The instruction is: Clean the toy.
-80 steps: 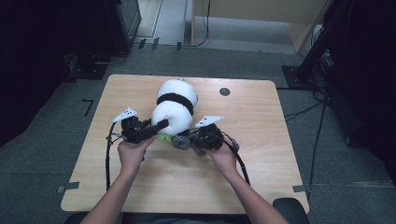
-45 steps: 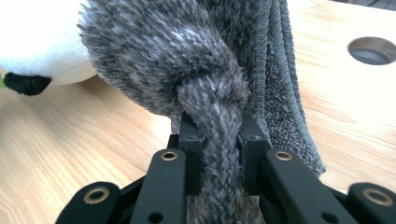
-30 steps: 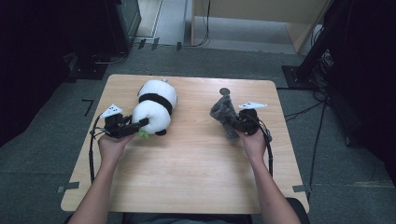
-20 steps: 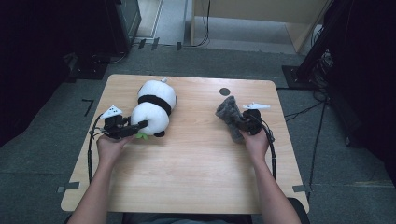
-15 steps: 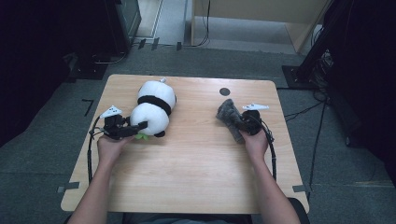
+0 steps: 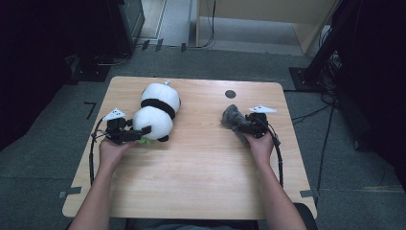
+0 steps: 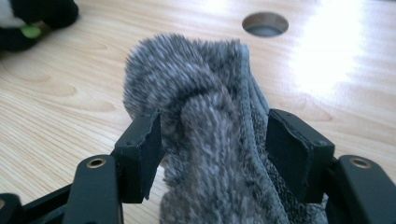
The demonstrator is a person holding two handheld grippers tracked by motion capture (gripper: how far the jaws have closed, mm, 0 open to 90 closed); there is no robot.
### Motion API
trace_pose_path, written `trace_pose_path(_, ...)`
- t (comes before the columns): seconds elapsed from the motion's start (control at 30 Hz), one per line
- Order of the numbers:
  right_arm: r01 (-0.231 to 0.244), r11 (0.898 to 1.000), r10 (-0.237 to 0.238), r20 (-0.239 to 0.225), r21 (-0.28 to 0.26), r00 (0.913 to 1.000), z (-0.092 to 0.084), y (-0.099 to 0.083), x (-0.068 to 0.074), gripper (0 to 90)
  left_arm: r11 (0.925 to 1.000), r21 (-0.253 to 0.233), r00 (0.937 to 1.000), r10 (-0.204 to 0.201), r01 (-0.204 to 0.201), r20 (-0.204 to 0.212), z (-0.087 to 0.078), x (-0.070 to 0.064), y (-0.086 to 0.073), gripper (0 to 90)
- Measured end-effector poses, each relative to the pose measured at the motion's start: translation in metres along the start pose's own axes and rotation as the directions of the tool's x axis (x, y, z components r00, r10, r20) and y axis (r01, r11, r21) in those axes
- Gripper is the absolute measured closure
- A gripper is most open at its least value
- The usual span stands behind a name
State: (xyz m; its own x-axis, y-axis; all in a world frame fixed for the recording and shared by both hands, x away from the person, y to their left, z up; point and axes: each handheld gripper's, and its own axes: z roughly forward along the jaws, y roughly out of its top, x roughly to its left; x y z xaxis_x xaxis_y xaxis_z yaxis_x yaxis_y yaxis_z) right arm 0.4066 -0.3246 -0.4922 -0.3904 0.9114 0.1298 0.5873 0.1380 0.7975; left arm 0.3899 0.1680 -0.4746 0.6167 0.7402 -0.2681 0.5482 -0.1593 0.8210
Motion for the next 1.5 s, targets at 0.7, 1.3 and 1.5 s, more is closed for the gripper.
trace_pose_path(0.7,0.008,1.000,-0.008,-0.075,-0.005,0.9971,-0.026,0.006,0.024,39.0,0.9991,0.026,0.9948,0.036,-0.034,-0.095,-0.008,-0.009,0.001,0.0)
trace_pose_path(1.3,0.121,0.992,-0.126,-0.174,-0.044,0.9766,-0.056,-0.001,0.066,37.7,0.9951,-0.057,0.9966,0.082,-0.081,0.015,-0.029,-0.053,0.009,0.0)
trace_pose_path(1.5,0.172,0.984,-0.177,-0.218,-0.040,0.9597,-0.061,-0.008,0.089,37.5,0.9932,-0.063,0.9897,0.104,-0.098,0.098,-0.023,-0.080,0.007,0.0)
